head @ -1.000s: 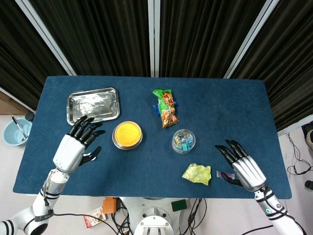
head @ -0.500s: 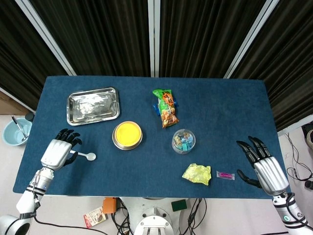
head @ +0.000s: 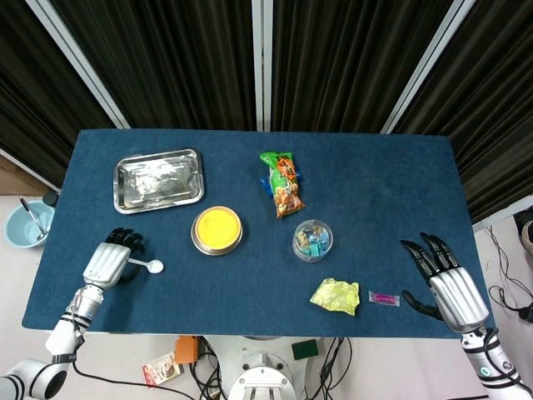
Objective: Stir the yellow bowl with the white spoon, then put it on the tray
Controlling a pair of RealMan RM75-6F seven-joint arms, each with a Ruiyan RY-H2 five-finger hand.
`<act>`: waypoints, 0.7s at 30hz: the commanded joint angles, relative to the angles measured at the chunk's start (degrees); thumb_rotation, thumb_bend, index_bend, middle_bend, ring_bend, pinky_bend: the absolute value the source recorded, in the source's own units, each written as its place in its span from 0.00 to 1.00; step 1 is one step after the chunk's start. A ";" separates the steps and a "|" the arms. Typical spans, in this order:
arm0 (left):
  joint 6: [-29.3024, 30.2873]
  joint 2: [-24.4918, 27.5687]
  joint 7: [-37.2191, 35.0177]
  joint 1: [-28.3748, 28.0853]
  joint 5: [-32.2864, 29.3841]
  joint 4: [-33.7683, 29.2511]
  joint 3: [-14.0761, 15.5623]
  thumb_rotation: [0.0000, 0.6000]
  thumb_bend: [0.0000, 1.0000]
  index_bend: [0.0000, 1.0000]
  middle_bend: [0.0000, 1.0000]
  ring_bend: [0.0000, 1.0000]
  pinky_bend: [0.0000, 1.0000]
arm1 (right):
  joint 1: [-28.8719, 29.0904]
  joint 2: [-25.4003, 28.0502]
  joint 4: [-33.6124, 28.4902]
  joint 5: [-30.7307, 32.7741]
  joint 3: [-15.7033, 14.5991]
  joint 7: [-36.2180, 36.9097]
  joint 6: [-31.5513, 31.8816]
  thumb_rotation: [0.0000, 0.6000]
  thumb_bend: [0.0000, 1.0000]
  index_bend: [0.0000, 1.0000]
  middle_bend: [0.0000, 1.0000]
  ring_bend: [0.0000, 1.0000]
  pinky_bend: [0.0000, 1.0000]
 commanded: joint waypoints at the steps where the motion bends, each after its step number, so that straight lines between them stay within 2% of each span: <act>1: 0.43 -1.01 -0.05 -0.08 0.29 1.06 0.03 1.00 0.32 0.45 0.23 0.12 0.12 | -0.09 0.01 -0.04 0.11 0.05 0.07 -0.09 1.00 0.24 0.06 0.14 0.00 0.10; 14: -0.05 -1.91 -0.85 0.04 -0.30 2.83 0.25 1.00 0.32 0.49 0.23 0.12 0.12 | -0.45 -0.21 0.40 0.39 0.36 0.90 -0.43 1.00 0.22 0.06 0.14 0.00 0.10; 21: -0.40 -2.03 -1.45 0.02 -0.44 3.44 0.38 1.00 0.36 0.50 0.23 0.12 0.12 | -0.57 -0.15 0.25 0.40 0.48 1.00 -0.58 1.00 0.21 0.06 0.14 0.00 0.10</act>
